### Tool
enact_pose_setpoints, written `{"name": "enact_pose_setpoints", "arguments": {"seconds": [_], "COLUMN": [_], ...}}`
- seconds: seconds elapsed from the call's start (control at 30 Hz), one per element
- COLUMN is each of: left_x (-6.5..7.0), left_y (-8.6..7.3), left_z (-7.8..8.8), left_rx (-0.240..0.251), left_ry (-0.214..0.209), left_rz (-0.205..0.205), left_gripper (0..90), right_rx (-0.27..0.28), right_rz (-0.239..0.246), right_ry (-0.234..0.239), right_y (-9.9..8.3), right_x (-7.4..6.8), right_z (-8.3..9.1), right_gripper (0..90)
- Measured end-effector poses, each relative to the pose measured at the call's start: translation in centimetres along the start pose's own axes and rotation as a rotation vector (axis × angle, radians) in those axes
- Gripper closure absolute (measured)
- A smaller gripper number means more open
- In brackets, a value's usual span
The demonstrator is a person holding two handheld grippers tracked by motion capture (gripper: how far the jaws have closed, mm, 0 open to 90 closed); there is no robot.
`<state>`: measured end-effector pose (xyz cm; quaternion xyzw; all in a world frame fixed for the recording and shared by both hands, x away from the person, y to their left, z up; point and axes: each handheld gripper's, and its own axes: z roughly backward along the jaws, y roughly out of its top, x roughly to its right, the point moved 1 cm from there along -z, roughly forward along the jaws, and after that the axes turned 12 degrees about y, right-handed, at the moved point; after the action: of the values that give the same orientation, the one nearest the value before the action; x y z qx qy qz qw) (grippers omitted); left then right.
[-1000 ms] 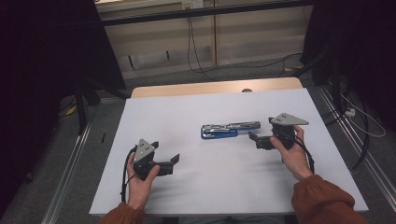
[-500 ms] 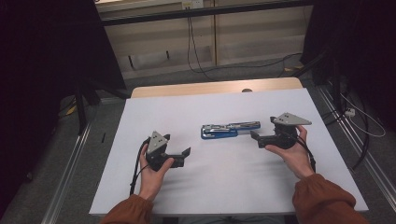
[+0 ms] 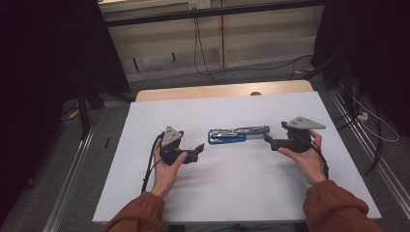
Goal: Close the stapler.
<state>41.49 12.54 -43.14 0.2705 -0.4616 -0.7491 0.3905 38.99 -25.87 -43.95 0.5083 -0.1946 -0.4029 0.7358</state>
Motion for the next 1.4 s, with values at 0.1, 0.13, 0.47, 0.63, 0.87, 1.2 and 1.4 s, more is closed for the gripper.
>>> {"name": "enact_pose_setpoints", "arguments": {"seconds": [0.1, 0.13, 0.47, 0.63, 0.87, 1.2, 1.4], "left_x": [0.1, 0.1, 0.0, 0.2, 0.4, 0.2, 0.3], "left_y": [0.2, 0.3, 1.9, 2.7, 3.6, 2.9, 2.7], "left_z": [-0.7, -0.8, -2.6, -3.8, -5.3, -5.6, -5.8], "left_rx": [0.002, 0.005, 0.02, 0.014, 0.008, -0.041, -0.045], "left_ry": [-0.02, -0.023, 0.009, 0.029, 0.029, 0.011, 0.006], "left_rz": [-0.005, -0.022, -0.016, -0.033, -0.033, -0.022, -0.017], "left_gripper": [5.6, 6.1, 7.0, 5.8, 5.8, 5.0, 5.1], "right_rx": [-0.018, -0.014, -0.03, -0.037, -0.048, -0.091, -0.098], "right_rz": [0.001, 0.001, -0.015, -0.02, -0.025, -0.013, -0.002], "right_ry": [-0.001, -0.012, -0.01, 0.009, 0.027, 0.053, 0.035], "right_y": [-0.1, -0.1, -0.4, -0.5, -0.6, -1.1, -1.3], "right_x": [0.2, 0.2, 0.5, 0.6, 0.7, 0.6, 0.9], "right_z": [-0.1, 0.0, -0.3, -0.5, -0.8, -1.5, -1.4], "right_gripper": [19.1, 20.7, 27.5, 31.8, 36.5, 48.0, 64.0]}}
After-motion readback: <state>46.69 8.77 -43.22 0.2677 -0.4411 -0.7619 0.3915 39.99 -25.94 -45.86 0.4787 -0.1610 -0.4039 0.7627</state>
